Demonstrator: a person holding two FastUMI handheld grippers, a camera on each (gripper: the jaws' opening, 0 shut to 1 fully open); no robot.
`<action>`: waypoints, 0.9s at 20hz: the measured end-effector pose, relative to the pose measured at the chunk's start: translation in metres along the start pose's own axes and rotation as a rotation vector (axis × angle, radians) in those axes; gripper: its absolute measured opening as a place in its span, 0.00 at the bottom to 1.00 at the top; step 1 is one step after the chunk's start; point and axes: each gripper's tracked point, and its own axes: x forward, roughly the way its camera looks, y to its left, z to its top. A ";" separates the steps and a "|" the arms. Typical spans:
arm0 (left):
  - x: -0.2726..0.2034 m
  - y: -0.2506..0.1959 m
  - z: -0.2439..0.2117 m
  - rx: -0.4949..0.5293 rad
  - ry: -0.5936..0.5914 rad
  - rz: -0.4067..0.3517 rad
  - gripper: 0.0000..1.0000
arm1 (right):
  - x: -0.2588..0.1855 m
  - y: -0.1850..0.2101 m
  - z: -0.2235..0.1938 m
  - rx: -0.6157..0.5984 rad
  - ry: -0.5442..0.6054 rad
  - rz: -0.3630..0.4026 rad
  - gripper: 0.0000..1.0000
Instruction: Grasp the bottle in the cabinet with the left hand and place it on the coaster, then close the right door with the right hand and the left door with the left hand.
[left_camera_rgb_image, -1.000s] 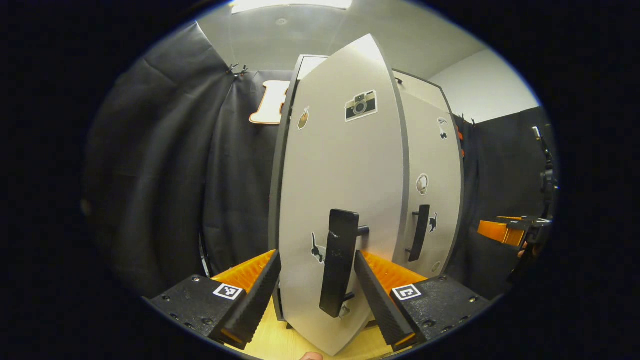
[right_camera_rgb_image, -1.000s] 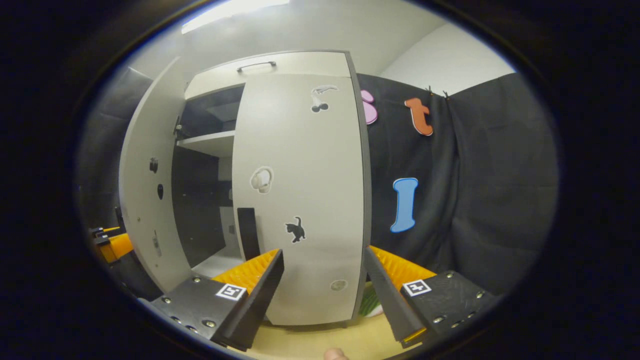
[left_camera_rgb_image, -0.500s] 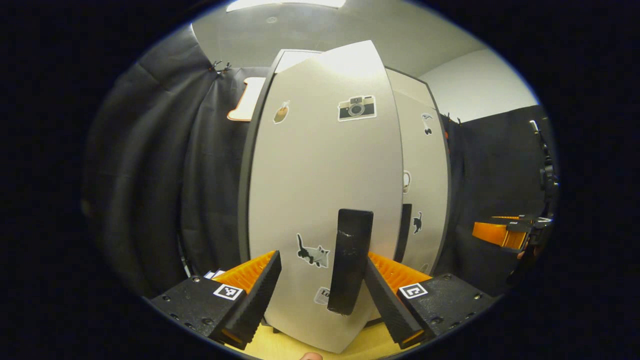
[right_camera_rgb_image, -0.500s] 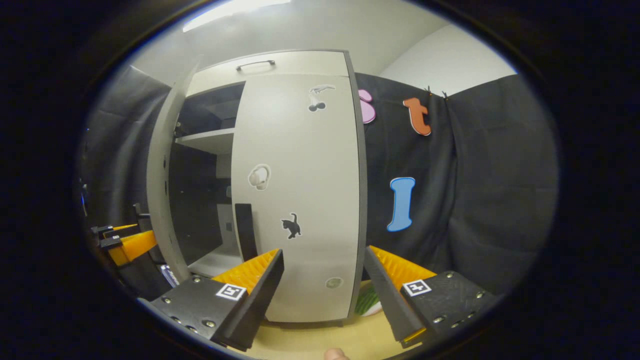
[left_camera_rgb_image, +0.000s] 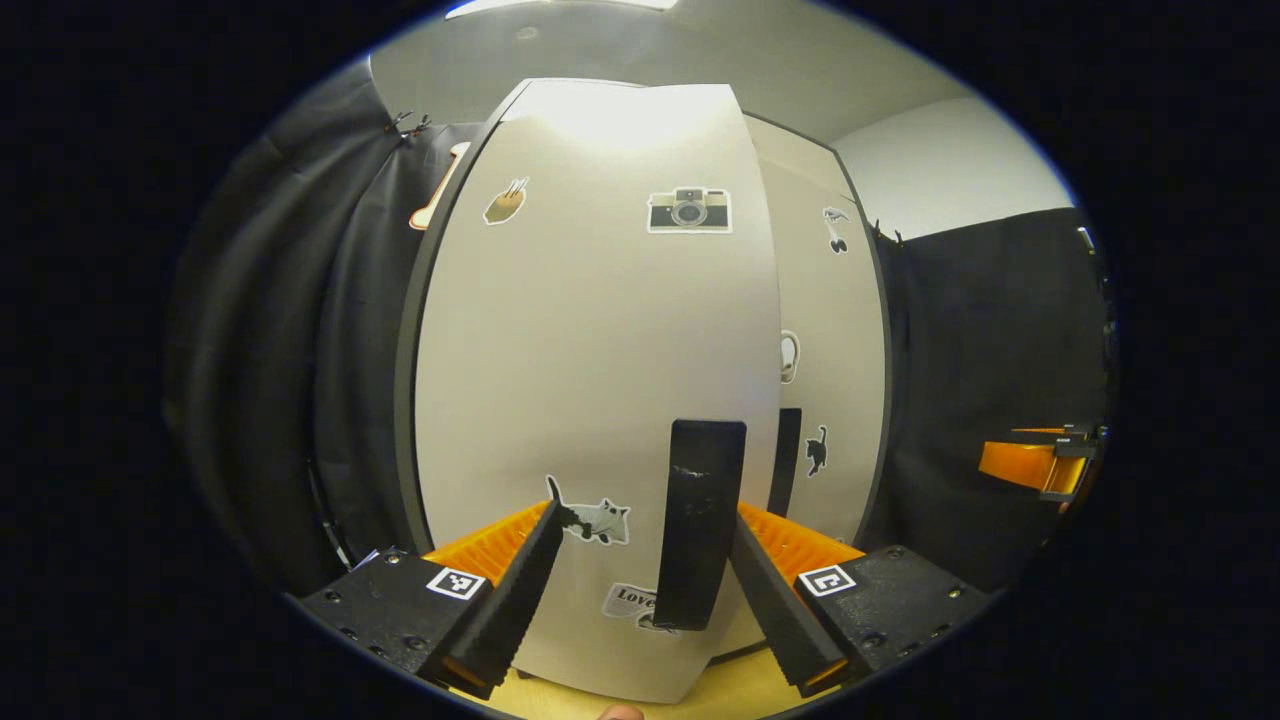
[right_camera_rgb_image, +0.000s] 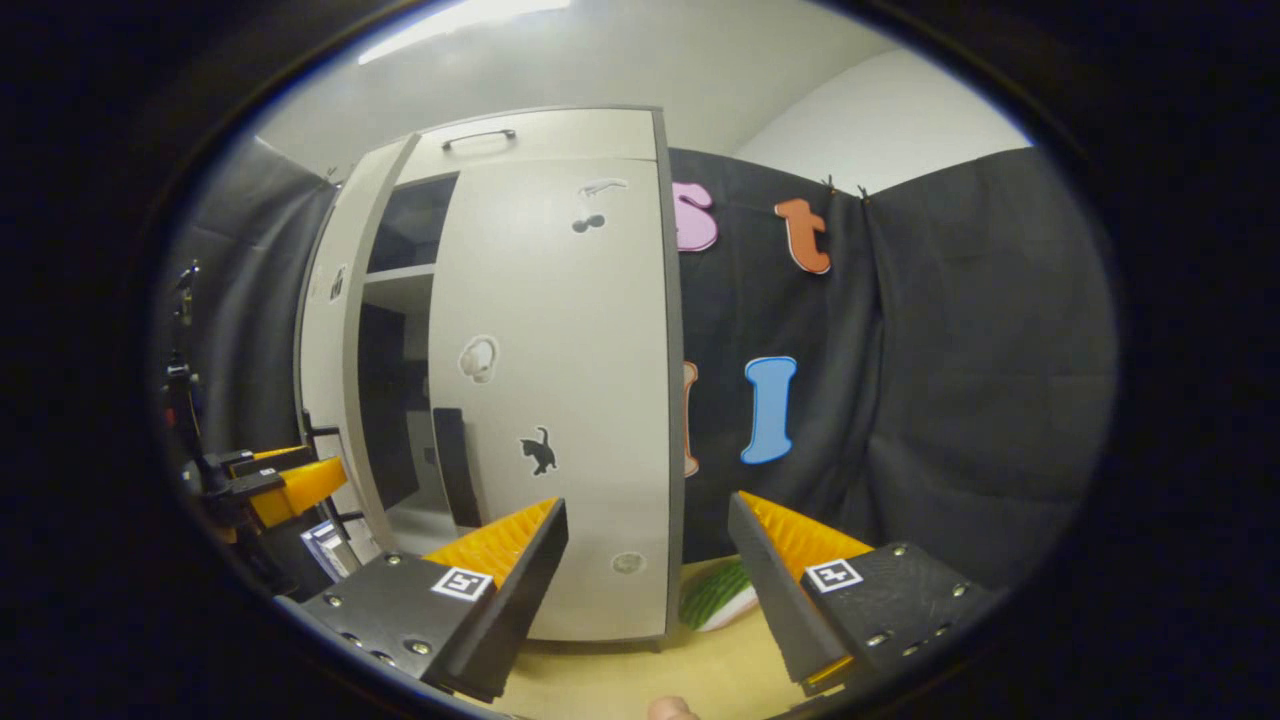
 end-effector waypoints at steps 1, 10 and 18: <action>0.002 -0.001 0.000 -0.002 0.002 0.001 0.98 | -0.001 -0.001 0.000 0.002 0.000 -0.003 1.00; -0.001 -0.009 0.010 0.015 -0.005 0.020 0.98 | -0.006 0.000 -0.004 0.007 0.006 0.017 0.98; -0.012 -0.008 0.006 0.017 0.012 0.046 0.98 | -0.009 0.002 -0.008 0.013 0.012 0.043 0.98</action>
